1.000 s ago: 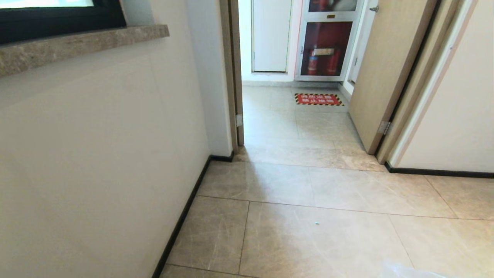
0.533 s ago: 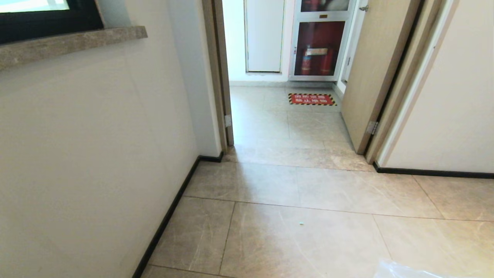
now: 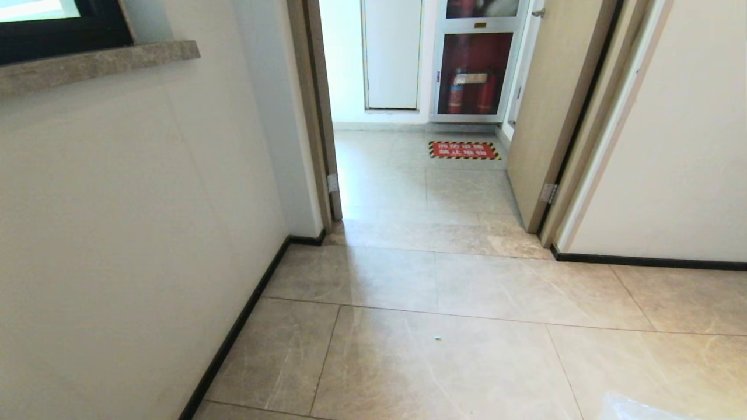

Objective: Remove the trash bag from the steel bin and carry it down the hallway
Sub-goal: Put the trash bag at the door

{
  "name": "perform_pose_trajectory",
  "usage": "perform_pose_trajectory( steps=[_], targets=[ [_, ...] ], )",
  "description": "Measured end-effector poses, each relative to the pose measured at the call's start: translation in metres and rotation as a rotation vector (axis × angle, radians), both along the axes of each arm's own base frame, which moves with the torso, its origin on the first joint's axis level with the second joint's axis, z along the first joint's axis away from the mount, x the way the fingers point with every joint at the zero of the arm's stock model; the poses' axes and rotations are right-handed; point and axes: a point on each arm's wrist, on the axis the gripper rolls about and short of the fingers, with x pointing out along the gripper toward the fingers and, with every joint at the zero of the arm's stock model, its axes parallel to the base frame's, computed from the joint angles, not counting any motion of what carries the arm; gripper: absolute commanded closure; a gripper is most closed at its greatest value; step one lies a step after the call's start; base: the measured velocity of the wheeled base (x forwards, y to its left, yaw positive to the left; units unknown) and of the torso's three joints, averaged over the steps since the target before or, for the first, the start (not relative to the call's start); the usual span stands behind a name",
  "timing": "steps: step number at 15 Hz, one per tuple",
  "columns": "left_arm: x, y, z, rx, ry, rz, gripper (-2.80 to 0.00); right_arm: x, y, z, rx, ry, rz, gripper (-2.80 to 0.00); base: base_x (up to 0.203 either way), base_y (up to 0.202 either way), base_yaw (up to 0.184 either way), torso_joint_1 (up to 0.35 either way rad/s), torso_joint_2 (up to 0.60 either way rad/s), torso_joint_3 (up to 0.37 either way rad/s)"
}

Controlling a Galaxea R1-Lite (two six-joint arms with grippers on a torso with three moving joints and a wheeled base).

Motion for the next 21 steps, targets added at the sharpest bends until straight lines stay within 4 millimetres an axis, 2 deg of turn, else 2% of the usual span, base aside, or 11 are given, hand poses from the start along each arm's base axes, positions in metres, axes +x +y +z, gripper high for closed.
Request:
perform_pose_trajectory(
  steps=[13,21],
  targets=[
    [0.0000,0.0000,0.0000,-0.001,0.000,0.000,0.00,0.0001,0.0000,-0.0001,-0.010,-0.001,0.003,0.00,0.000,0.000,0.000,0.000,0.00,0.000],
    [0.0000,0.0000,0.0000,0.000,0.000,0.000,0.00,0.0000,0.0000,0.0001,-0.013,-0.002,0.003,0.00,-0.002,-0.009,0.154,0.003,0.00,0.002]
  ],
)
